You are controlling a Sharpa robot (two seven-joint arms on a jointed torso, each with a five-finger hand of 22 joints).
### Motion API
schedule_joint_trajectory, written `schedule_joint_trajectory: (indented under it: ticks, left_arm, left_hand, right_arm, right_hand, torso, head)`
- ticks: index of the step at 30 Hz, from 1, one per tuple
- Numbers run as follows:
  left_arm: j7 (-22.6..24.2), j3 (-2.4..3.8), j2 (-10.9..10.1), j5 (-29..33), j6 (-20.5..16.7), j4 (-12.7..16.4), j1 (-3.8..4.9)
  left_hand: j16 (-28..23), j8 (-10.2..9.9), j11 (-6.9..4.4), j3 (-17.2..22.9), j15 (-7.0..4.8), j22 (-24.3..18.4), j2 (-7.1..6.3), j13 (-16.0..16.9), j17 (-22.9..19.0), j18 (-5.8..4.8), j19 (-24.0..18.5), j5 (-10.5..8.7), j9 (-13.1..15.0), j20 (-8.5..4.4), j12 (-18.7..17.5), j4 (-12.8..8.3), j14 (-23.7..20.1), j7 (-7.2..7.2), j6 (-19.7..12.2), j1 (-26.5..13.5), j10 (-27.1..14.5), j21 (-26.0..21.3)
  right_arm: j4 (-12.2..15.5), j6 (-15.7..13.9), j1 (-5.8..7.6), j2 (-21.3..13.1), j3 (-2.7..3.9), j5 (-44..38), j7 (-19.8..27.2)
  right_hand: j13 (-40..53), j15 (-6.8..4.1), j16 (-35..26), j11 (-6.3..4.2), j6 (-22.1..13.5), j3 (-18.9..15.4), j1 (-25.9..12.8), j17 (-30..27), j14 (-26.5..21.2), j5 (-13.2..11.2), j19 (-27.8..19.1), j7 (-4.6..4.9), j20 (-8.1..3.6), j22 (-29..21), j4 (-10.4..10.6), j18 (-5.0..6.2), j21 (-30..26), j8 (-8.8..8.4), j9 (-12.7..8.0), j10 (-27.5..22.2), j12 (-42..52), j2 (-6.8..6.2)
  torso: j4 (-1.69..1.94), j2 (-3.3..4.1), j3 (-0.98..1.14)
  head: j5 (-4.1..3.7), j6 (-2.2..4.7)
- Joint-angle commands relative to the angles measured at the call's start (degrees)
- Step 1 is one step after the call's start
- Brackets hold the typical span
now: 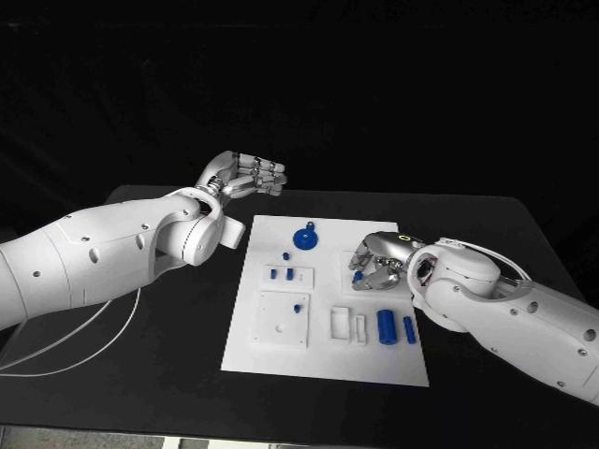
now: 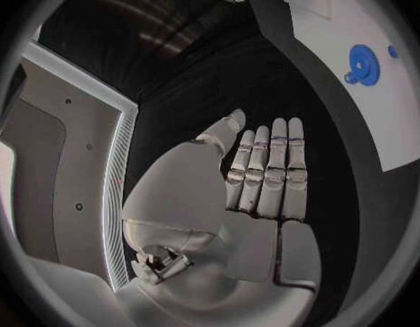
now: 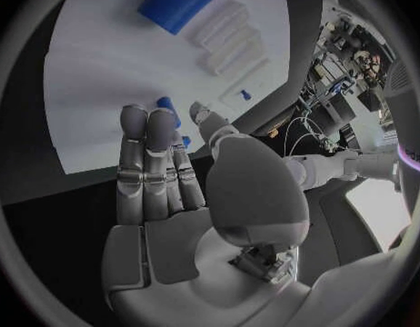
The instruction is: Assemble the parts on the task board
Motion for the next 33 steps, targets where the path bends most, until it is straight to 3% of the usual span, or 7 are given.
schedule_joint_trajectory:
  ticks: [1,8,10,14,20,30,33]
  left_arm:
    - [0.5,0.05,0.1,0.5,0.4,0.0,0.02]
    - [0.4,0.05,0.1,0.6,0.7,0.0,0.02]
    - [0.4,0.05,0.1,0.6,0.7,-0.1,0.02]
    - [0.3,0.04,0.2,0.6,0.8,-0.1,0.01]
    - [0.3,0.04,0.2,0.6,0.8,-0.1,0.01]
    - [0.3,0.04,0.2,0.6,0.9,-0.3,-0.02]
    - [0.3,0.04,0.1,0.6,0.9,-0.3,-0.03]
  left_hand:
    - [-0.2,-0.1,-0.08,-0.1,-0.06,0.0,-0.35,0.0,-0.1,0.32,0.2,-0.07,0.0,0.13,0.0,0.2,-0.2,-0.08,-0.2,0.0,-0.2,-0.2]
    - [-0.2,-0.1,-0.09,0.0,-0.05,0.0,-0.25,0.0,-0.1,0.32,0.3,-0.03,0.0,0.14,0.0,0.3,-0.2,-0.08,-0.2,-0.1,-0.2,-0.3]
    - [-0.2,-0.1,-0.09,0.0,-0.05,0.0,-0.25,0.0,-0.1,0.32,0.3,-0.03,0.0,0.14,0.0,0.3,-0.2,-0.08,-0.2,-0.1,-0.2,-0.3]
    - [-0.2,-0.1,-0.09,0.0,-0.05,0.0,-0.25,0.0,-0.1,0.32,0.3,-0.03,0.0,0.14,0.0,0.3,-0.2,-0.08,-0.2,-0.1,-0.2,-0.3]
    - [-0.2,-0.1,-0.09,0.0,-0.05,0.0,-0.25,0.0,-0.1,0.32,0.3,-0.03,0.0,0.14,0.0,0.3,-0.2,-0.08,-0.2,-0.1,-0.2,-0.3]
    - [-0.2,-0.1,-0.09,0.1,-0.07,0.0,-0.18,0.0,-0.1,0.33,0.4,0.04,0.0,0.11,0.0,0.3,-0.1,-0.09,-0.2,-0.1,-0.2,-0.4]
    - [-0.2,-0.1,-0.09,0.1,-0.09,0.0,-0.15,0.0,-0.1,0.34,0.4,0.03,0.0,0.08,0.0,0.2,-0.1,-0.08,-0.2,0.0,-0.2,-0.5]
  right_arm:
    - [-0.3,2.4,-0.15,0.2,-0.23,-1.2,0.3]
    - [-0.8,0.3,-0.39,0.6,-0.87,-1.4,0.8]
    - [-0.9,-0.5,-0.46,0.7,-0.98,-1.4,1.0]
    - [-0.9,-2.0,-0.57,0.8,-1.12,-1.8,1.2]
    - [-0.7,-5.1,-0.75,0.9,-1.21,-2.7,1.3]
    - [0.4,-11.4,-1.08,0.6,-1.19,-4.1,1.1]
    - [1.3,-12.4,-1.11,0.4,-0.69,-4.1,1.2]
  right_hand:
    - [0.0,-0.46,0.0,-0.24,0.7,2.8,-0.9,0.0,0.1,-0.8,1.6,0.09,-0.63,0.4,-0.8,0.12,0.0,0.16,-0.1,0.6,0.1,-0.07]
    - [0.0,-1.06,0.3,-0.94,4.9,14.8,-3.1,0.3,0.3,-3.9,1.9,0.53,-1.21,1.5,-2.8,-0.2,1.7,0.21,0.0,4.2,0.0,0.02]
    - [0.0,-1.23,0.4,-1.28,5.8,16.7,-3.2,0.5,0.3,-4.3,1.9,0.51,-1.38,1.8,-3.2,-0.33,2.1,0.27,0.1,5.5,0.1,0.15]
    - [0.1,-1.64,0.5,-1.98,7.3,18.2,-2.9,0.6,0.3,-5.1,1.9,0.12,-1.76,2.2,-3.8,-0.62,3.1,0.34,0.2,7.8,0.2,0.72]
    - [0.2,-2.45,0.5,-3.42,11.4,19.1,-1.7,0.8,0.4,-6.7,1.8,-0.85,-2.57,2.6,-5.0,-1.3,4.9,0.47,0.5,12.5,0.2,2.72]
    - [0.3,-3.02,0.3,-3.93,13.0,21.9,-2.8,0.9,0.5,-6.6,1.4,-1.33,-3.35,2.9,-6.1,-2.0,8.0,0.32,0.6,14.4,0.2,2.27]
    - [0.3,-3.03,0.3,-3.94,13.1,21.9,-2.8,0.9,0.5,-6.8,1.4,-1.34,-3.36,2.9,-6.1,-2.01,8.3,0.32,0.6,14.4,0.2,2.23]
  torso:
    - [-0.1,-0.01,0.05]
    - [-0.05,-0.01,0.03]
    - [-0.07,0.0,0.04]
    - [-0.08,-0.03,0.03]
    - [-0.1,-0.03,0.0]
    - [-0.07,-0.05,0.03]
    - [-0.11,-0.05,0.04]
  head:
    - [0.09,-0.07]
    - [0.01,-0.14]
    - [0.01,-0.18]
    - [0.04,-0.2]
    - [0.04,-0.24]
    - [0.43,-0.2]
    - [0.83,-0.24]
